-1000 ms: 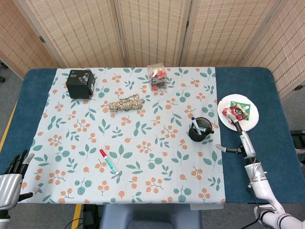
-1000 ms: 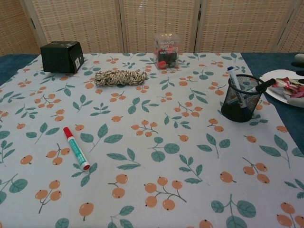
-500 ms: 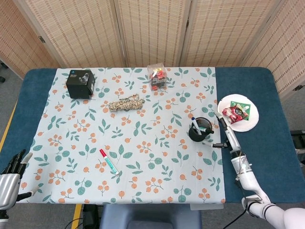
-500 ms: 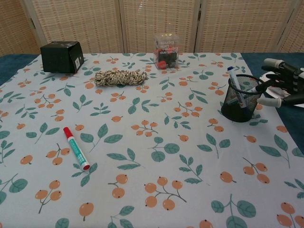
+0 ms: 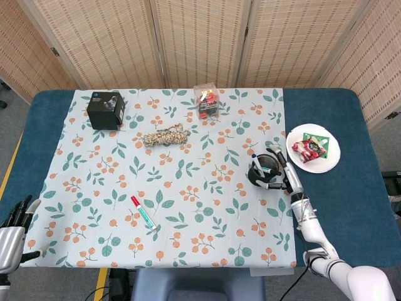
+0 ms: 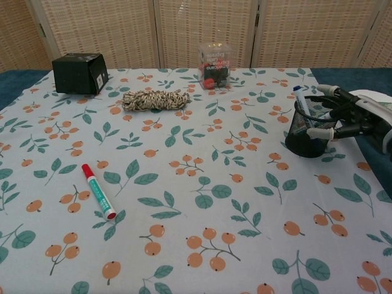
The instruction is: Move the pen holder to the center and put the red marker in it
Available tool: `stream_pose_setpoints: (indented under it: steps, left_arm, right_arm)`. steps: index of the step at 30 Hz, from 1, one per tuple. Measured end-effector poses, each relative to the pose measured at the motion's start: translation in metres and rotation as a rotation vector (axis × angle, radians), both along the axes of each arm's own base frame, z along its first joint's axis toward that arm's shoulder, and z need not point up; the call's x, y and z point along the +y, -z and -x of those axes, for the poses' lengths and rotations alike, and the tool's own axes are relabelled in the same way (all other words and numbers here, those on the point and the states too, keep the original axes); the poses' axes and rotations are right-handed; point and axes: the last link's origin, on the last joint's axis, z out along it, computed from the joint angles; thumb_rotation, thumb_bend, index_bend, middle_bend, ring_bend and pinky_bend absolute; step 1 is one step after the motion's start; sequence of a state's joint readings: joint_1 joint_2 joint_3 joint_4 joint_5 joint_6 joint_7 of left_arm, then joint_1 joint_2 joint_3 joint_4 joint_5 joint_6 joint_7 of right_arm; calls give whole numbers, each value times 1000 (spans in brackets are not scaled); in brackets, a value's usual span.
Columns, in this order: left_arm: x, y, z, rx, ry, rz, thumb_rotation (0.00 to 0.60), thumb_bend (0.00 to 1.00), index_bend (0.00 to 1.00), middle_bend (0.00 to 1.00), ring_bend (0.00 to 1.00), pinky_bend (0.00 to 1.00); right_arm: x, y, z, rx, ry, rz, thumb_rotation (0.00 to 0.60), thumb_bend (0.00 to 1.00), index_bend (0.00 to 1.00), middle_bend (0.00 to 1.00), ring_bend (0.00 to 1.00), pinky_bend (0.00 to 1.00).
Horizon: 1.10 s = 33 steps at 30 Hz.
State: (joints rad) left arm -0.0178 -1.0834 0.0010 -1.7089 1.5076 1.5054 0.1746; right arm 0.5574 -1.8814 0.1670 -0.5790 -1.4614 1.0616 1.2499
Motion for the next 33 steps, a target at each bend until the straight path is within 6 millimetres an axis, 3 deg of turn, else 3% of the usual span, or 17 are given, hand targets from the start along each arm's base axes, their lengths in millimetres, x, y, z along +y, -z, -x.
stream_pose_setpoints:
  steps: [4,13,23,33]
  left_arm:
    - [2,0,1,2,-5,-1,600,121,0,0,94,357]
    - [3,1,2,7,-9,0,600,122,0,0,94,357]
    - [4,4,2,19,-15,8,600,122,0,0,94,357]
    - [4,2,-3,-13,0,3,600,122,0,0,94,357]
  right_arm:
    - [-3,6,-2,7,9,6,600,144,274,310,224,245]
    - [-4,5,-4,7,-5,30,600,213,422,401,321,377]
    - [10,5,-25,-52,-82,50,600,215,441,413,333,386]
    - [38,18,-75,-168,-144,-37,600,214,441,413,333,386]
